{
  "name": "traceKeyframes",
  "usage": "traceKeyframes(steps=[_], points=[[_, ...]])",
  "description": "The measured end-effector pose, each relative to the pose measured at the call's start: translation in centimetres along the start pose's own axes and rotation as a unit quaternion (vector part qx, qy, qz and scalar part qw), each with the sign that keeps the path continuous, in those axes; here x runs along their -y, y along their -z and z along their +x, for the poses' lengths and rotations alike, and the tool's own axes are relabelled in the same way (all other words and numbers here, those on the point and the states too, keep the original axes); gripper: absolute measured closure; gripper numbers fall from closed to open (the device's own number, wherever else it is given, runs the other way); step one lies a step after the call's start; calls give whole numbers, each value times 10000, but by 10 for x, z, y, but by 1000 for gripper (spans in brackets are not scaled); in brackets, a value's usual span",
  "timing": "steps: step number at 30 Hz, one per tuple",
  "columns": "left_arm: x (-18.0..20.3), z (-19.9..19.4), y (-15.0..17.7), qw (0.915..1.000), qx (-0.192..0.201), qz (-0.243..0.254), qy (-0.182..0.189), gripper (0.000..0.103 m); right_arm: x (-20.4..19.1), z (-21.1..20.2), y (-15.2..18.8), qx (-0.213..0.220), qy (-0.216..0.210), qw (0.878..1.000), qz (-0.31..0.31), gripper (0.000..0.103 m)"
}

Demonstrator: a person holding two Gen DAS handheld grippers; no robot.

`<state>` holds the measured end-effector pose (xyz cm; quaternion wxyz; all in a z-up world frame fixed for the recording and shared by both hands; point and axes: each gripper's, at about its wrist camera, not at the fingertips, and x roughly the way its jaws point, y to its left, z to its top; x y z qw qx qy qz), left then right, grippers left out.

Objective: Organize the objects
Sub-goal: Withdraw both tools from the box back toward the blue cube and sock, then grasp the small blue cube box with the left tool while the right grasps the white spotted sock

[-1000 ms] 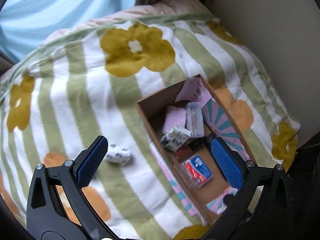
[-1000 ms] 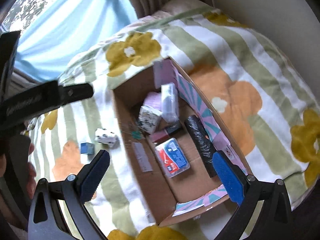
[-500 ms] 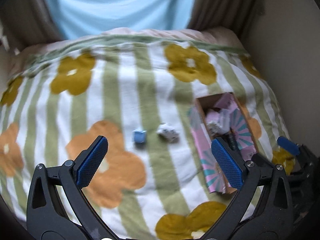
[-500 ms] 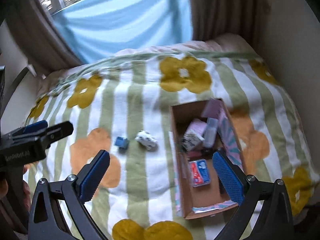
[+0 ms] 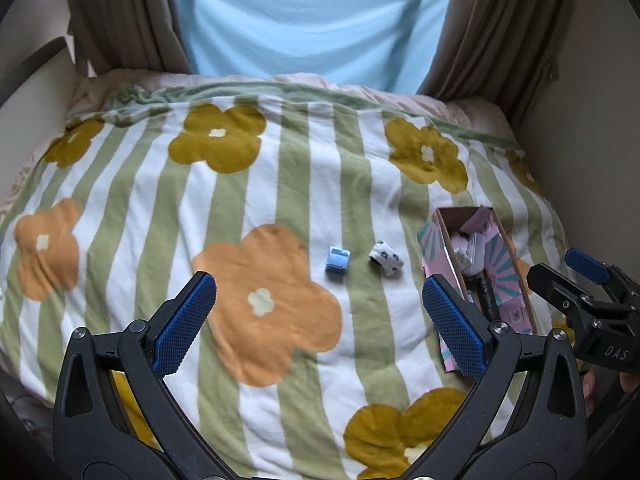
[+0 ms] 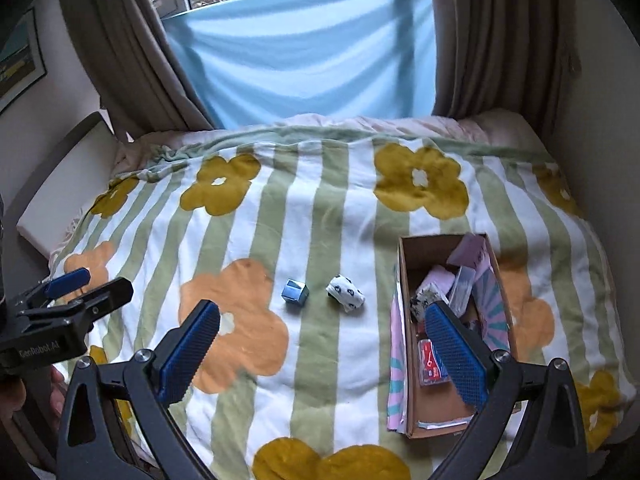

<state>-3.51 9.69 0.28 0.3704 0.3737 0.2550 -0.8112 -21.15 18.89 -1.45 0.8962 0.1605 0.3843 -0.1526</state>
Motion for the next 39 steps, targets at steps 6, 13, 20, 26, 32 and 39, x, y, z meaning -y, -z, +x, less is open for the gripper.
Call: traceKeyframes(steps=[6, 13, 20, 26, 32, 39], points=[[-11, -2, 1, 10000, 23, -46, -12, 0, -6, 7, 0, -58, -35, 10000, -20, 1], [-21, 17, 3, 9999, -111, 78, -19, 0, -7, 23, 2, 39, -57, 9999, 84, 1], [-27, 70, 5, 9991, -294, 212, 207, 0, 4, 73, 10, 49, -34, 9994, 352, 1], [-17, 143, 17, 9978, -346, 476, 291, 0, 15, 133, 26, -38, -85, 9963, 849, 1], [-4, 222, 34, 9955, -446, 752, 377, 0, 23, 195, 45, -258, -36, 9885, 1491, 1], [10, 296, 46, 9915, -564, 1045, 533, 3, 36, 252, 56, -463, 238, 9782, 2011, 1]])
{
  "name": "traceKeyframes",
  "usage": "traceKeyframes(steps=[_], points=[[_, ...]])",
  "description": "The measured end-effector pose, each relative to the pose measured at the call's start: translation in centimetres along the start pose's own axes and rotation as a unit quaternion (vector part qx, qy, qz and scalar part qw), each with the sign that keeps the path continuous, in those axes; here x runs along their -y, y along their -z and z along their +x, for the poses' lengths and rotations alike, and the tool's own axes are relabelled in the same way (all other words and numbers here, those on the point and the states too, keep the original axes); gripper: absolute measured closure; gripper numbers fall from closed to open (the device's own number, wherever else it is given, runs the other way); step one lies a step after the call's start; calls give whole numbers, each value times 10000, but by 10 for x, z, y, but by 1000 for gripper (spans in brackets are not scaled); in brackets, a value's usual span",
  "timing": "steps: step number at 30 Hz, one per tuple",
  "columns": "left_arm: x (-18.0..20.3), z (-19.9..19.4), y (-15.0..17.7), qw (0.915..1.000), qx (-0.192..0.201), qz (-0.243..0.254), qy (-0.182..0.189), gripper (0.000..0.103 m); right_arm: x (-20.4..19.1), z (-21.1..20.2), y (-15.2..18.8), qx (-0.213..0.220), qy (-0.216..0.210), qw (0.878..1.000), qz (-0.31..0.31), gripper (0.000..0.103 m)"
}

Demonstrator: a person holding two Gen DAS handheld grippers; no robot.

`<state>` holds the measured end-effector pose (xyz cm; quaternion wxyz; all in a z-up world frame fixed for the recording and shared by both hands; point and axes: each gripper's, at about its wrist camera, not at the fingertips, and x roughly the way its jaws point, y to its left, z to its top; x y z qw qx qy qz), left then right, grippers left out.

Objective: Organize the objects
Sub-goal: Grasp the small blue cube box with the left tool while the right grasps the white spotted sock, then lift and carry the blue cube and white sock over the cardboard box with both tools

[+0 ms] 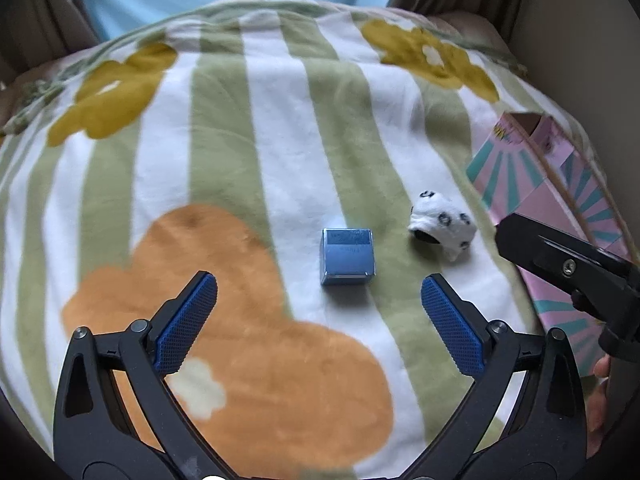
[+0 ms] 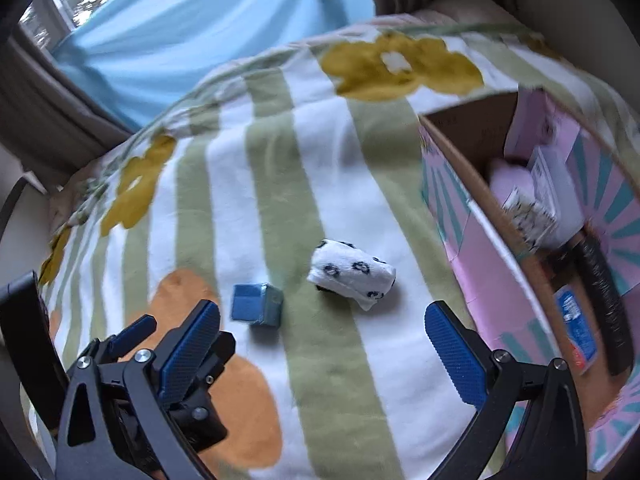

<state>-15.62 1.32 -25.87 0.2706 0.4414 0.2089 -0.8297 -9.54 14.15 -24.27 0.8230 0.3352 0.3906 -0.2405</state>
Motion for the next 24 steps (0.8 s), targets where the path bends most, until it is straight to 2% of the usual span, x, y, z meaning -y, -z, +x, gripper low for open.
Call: traceKeyframes(steps=[4, 6, 10, 11, 12, 14, 16, 18, 21, 24], points=[[4, 29, -2, 9998, 0, 184, 83, 9, 4, 28, -4, -73, 184, 9996, 192, 1], [5, 41, -4, 9996, -59, 261, 117, 16, 8, 41, -6, -131, 282, 9990, 321, 1], [7, 63, -5, 9989, -232, 365, 167, 22, 20, 59, -10, -281, 326, 9967, 691, 6], [8, 67, -5, 9988, -258, 387, 178, 29, 22, 62, -11, -317, 330, 9960, 761, 7], [9, 71, -5, 9985, -301, 407, 203, 32, 24, 66, -12, -359, 331, 9954, 819, 11], [10, 75, -7, 9983, -331, 424, 232, 33, 25, 71, -12, -429, 342, 9950, 840, 18], [11, 76, -7, 9983, -315, 430, 247, 37, 24, 75, -13, -495, 383, 9946, 826, 29], [13, 79, -10, 9980, -346, 462, 270, 51, 24, 77, -13, -525, 400, 9943, 838, 32], [18, 86, -11, 9971, -427, 590, 228, 61, 23, 78, -12, -537, 438, 9944, 804, 38], [20, 88, -13, 9962, -470, 680, 264, 66, 24, 76, -11, -526, 419, 9948, 762, 41]])
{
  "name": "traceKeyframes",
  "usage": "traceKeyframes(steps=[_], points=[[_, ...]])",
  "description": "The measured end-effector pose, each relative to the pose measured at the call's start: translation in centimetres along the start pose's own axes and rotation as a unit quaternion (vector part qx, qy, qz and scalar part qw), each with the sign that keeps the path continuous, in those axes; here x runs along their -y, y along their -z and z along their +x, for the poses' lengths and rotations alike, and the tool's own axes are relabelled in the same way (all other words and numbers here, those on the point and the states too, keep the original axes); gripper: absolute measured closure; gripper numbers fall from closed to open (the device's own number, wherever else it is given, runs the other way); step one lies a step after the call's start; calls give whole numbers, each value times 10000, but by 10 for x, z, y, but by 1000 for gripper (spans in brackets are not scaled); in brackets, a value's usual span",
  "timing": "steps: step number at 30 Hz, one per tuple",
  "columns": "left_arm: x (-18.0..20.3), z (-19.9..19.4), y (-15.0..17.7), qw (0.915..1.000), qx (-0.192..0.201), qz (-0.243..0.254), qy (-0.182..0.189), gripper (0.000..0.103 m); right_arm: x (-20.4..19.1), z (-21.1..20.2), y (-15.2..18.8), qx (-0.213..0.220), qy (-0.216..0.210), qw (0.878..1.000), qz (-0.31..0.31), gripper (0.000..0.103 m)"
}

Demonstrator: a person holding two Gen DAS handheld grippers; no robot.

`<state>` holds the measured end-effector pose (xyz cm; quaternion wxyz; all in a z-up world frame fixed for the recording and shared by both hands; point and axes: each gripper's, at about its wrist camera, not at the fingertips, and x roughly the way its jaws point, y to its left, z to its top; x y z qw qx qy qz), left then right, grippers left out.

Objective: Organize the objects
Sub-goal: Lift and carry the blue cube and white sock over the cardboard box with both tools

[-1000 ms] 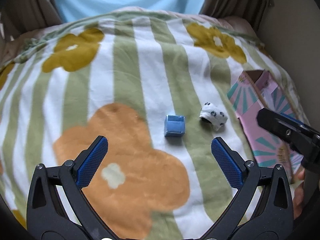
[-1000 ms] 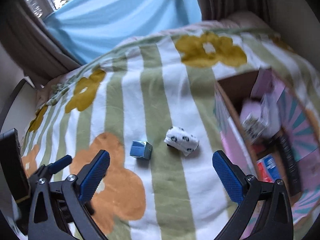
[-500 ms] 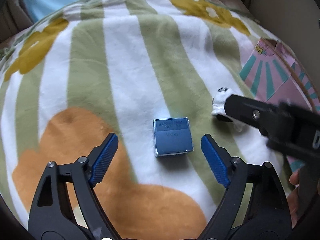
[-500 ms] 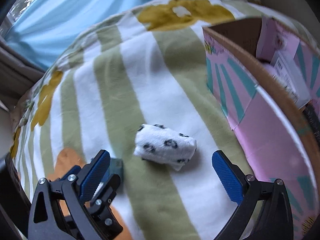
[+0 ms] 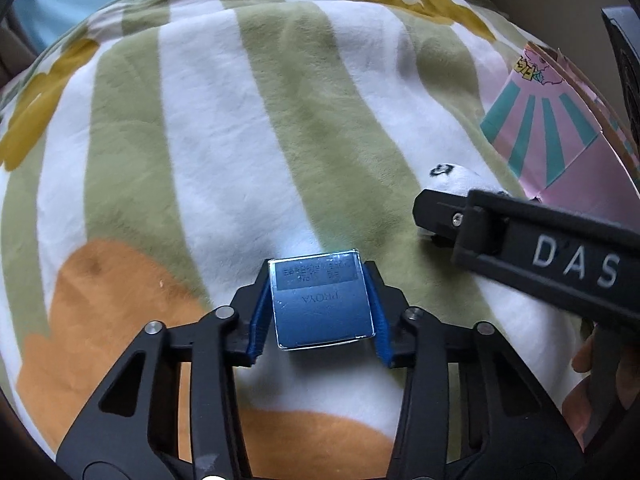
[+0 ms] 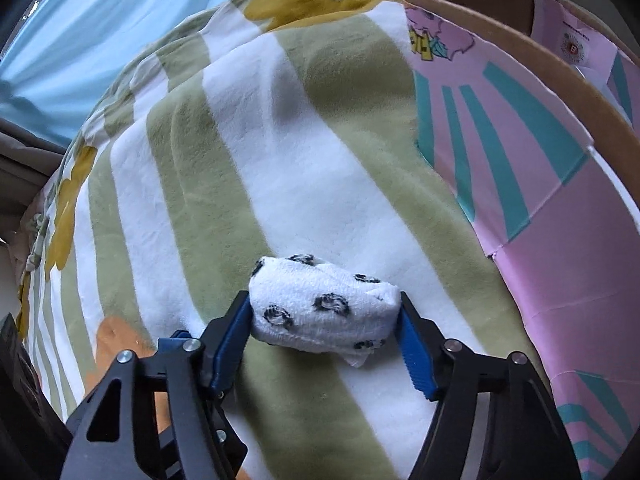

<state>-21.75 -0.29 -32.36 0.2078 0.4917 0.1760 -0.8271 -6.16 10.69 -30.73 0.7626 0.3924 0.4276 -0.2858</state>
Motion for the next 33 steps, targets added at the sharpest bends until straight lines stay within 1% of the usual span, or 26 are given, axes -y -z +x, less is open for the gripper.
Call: traceKeyframes(steps=[3, 8, 11, 14, 20, 24, 25, 29, 33], points=[[-2, -1, -2, 10000, -46, -35, 51, 66, 4, -4, 0, -9, -83, 10000, 42, 43], [-5, -8, -5, 9999, -66, -158, 17, 66, 2, -17, -1, 37, -162, 9999, -34, 43], [-5, -19, -8, 9998, -24, -185, -2, 66, -3, -34, -3, 130, -210, 9996, -168, 44], [-6, -38, -12, 9997, 73, -214, -37, 66, -11, -50, -8, 203, -253, 9990, -296, 44], [-7, -90, -20, 9988, 297, -362, -152, 66, -27, -102, -11, 386, -344, 9960, -732, 44], [-10, -131, -20, 9972, 382, -585, -263, 66, -39, -145, -12, 512, -395, 9916, -1124, 43], [-12, -143, -19, 9965, 404, -664, -293, 66, -43, -150, -12, 531, -403, 9906, -1198, 43], [-13, -193, -12, 9937, 490, -897, -457, 66, -53, -191, -7, 593, -515, 9835, -1630, 43], [-12, -242, 0, 9895, 547, -1167, -661, 66, -60, -234, 6, 589, -652, 9722, -2170, 43]])
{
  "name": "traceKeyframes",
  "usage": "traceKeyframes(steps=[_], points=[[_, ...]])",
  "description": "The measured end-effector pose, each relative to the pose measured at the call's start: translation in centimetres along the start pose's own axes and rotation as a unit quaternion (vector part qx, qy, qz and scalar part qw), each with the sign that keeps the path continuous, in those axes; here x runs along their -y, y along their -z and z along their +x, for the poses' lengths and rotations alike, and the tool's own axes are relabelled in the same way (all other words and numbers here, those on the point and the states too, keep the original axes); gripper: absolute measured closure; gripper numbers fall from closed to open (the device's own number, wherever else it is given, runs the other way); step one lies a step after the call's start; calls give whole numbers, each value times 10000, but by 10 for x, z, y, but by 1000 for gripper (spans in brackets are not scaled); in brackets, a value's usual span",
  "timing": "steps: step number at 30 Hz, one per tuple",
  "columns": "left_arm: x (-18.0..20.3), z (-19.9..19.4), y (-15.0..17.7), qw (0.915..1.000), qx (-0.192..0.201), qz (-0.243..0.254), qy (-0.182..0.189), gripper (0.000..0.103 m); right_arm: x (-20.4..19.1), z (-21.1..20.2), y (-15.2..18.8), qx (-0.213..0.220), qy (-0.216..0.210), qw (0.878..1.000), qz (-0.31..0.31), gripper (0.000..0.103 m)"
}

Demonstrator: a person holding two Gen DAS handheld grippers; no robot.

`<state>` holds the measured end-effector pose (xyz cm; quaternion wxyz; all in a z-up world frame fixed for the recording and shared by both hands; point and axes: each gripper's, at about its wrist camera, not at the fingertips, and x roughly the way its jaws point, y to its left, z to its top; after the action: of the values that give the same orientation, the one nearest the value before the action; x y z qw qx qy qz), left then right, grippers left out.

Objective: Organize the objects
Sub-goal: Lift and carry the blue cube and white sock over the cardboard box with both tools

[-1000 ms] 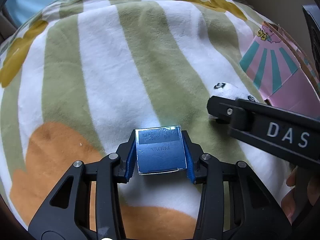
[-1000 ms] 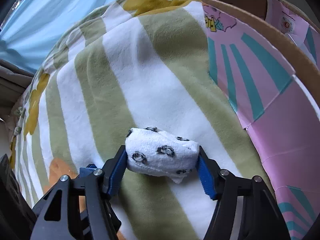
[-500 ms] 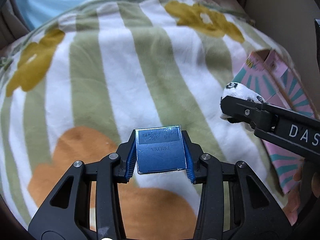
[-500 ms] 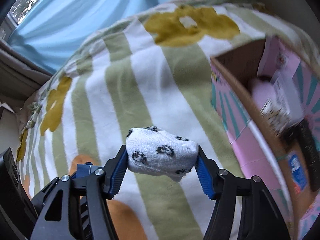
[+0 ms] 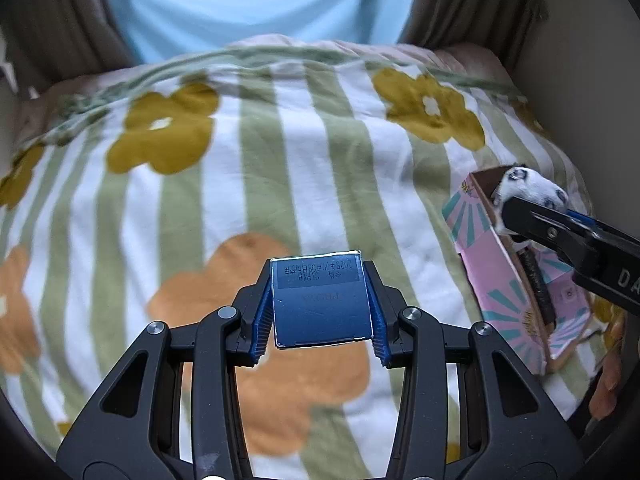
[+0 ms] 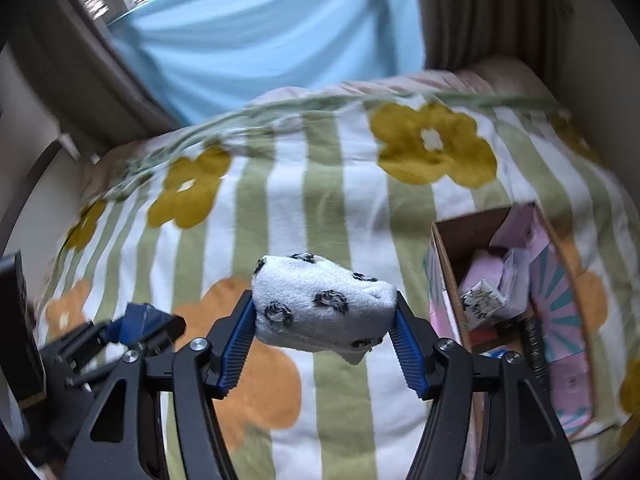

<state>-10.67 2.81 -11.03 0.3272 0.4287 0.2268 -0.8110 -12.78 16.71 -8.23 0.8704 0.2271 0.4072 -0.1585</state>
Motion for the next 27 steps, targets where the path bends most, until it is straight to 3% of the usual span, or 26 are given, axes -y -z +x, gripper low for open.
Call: traceKeyframes(steps=[6, 14, 27], points=[[-7, -58, 23, 9990, -213, -393, -59, 66, -15, -49, 25, -207, -221, 9979, -566, 43], [1, -101, 56, 9980, -172, -586, -185, 66, -10, -82, 45, -119, -332, 9970, -682, 43], [48, -108, 31, 9995, -7, -327, -51, 66, 42, -106, 38, 63, -90, 9991, -408, 43]])
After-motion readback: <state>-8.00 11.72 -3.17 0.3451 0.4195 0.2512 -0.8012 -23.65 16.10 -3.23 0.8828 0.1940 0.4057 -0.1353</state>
